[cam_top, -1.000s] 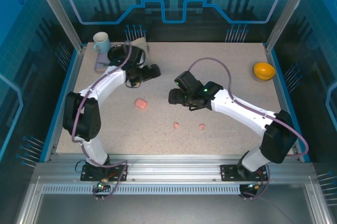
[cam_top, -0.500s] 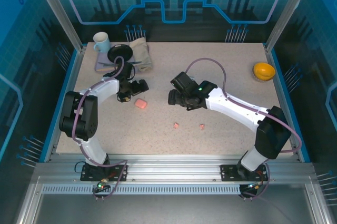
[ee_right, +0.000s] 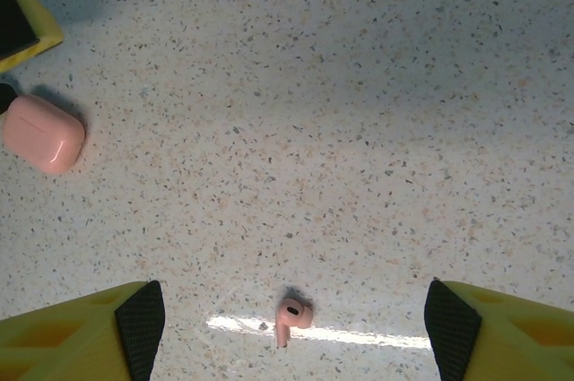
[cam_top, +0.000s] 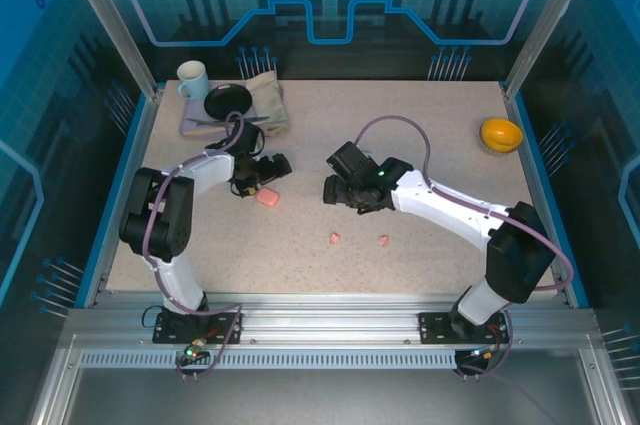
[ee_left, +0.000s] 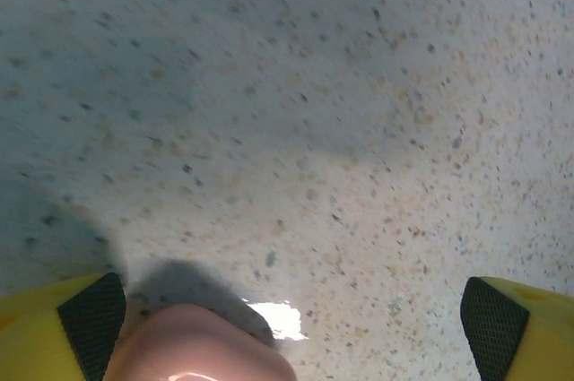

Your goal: Insert wireless bluetooth earbuds into charging case

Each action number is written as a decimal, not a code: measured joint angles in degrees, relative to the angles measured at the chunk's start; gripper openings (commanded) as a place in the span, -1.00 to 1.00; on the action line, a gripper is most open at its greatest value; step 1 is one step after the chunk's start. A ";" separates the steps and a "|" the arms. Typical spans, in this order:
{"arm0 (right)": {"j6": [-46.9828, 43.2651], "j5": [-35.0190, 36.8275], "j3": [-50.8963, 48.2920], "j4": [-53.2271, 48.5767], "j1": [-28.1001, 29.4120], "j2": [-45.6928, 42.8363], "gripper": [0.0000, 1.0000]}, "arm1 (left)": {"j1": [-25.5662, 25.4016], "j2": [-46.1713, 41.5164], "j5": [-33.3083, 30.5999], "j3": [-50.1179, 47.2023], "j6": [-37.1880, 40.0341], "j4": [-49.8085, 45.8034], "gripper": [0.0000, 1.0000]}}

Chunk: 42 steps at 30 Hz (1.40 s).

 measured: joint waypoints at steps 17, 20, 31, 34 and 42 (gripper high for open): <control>1.27 0.04 -4.33 1.01 -2.25 -4.02 0.58 | -13.66 -7.58 -4.26 -5.66 -12.26 0.72 0.98; 2.43 0.02 -4.28 0.39 -2.25 -3.89 0.58 | -13.55 -12.04 -8.02 -5.99 -13.73 -1.38 0.98; 9.51 1.75 19.74 -10.36 4.31 17.81 0.63 | -3.58 -29.66 -18.47 -4.39 -12.46 -6.91 0.98; 12.50 2.40 28.68 -14.23 6.34 25.86 0.63 | 1.20 -30.25 -18.47 -4.28 -11.54 -7.80 0.98; 17.14 4.26 48.41 -24.92 9.97 42.38 0.62 | 8.57 -30.40 -15.23 -4.70 -10.64 -9.11 0.98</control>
